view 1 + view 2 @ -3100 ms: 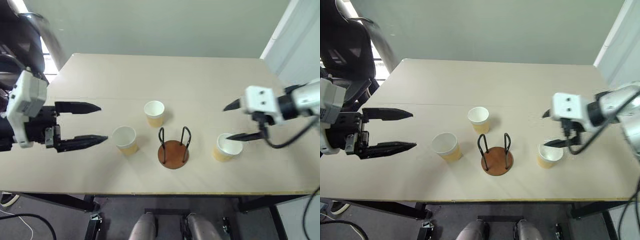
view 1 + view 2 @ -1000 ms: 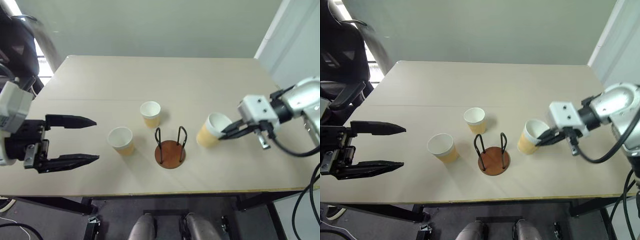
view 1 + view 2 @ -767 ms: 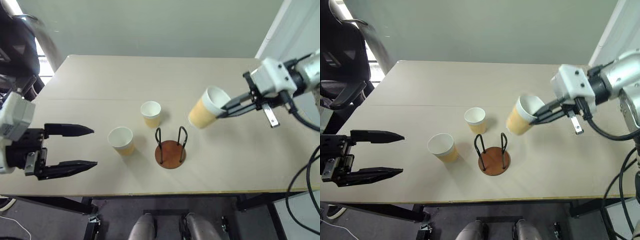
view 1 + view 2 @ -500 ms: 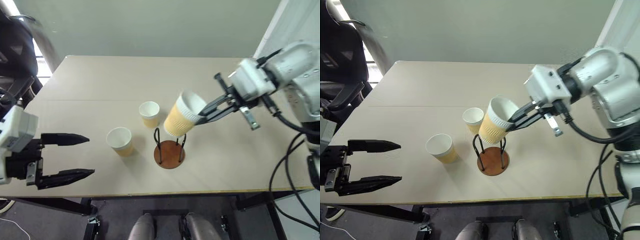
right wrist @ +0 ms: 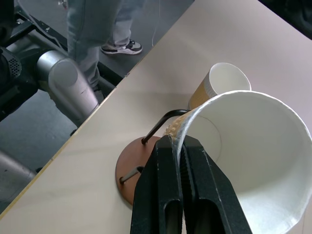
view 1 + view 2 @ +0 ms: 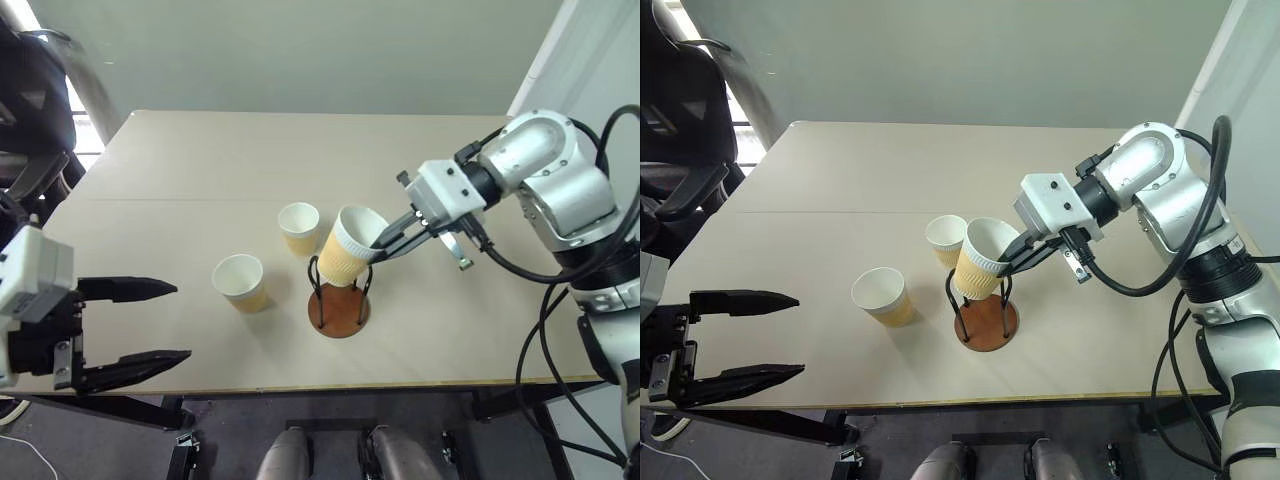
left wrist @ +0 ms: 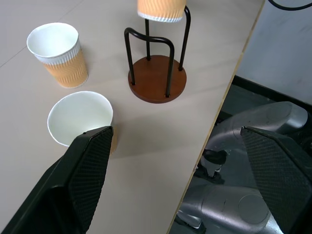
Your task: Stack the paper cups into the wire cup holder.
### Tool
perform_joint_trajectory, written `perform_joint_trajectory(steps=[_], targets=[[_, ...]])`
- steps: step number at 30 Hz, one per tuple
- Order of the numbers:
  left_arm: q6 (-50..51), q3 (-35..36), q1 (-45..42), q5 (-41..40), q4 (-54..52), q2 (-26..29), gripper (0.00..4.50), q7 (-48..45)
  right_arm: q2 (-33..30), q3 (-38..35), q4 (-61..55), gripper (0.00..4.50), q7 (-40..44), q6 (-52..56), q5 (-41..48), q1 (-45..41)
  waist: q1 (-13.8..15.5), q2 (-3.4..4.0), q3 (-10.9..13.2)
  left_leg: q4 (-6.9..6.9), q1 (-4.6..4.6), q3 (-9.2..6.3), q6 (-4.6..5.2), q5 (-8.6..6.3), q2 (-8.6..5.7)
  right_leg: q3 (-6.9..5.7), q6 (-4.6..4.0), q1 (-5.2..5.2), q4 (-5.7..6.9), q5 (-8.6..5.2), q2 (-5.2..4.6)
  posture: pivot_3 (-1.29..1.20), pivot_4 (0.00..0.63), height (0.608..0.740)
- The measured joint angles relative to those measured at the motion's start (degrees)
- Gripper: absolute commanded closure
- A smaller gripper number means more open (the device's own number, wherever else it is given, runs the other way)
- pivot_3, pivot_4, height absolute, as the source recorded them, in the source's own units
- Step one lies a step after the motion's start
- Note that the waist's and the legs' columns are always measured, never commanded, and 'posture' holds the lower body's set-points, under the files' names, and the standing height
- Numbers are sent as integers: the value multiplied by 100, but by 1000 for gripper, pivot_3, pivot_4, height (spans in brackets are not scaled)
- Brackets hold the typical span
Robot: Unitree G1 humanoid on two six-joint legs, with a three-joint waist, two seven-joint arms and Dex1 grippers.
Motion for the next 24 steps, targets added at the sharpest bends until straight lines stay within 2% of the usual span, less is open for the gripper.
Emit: perform_joint_trajectory(steps=[6,24], targets=[[230,296,-237,-535,-35,30,0,132,129,81,118,4463,0,-56,-137,44,2,0,0,1,-1,0,-1,0,0,0,-2,0,-1,2,0,0,150,740],[332,460,-176,-749,-86,33,0,278,437,179,321,4463,0,-270,-518,136,-10,2,1,-2,-1,0,-6,-4,2,0,-3,-3,-2,1,1,0,150,740]])
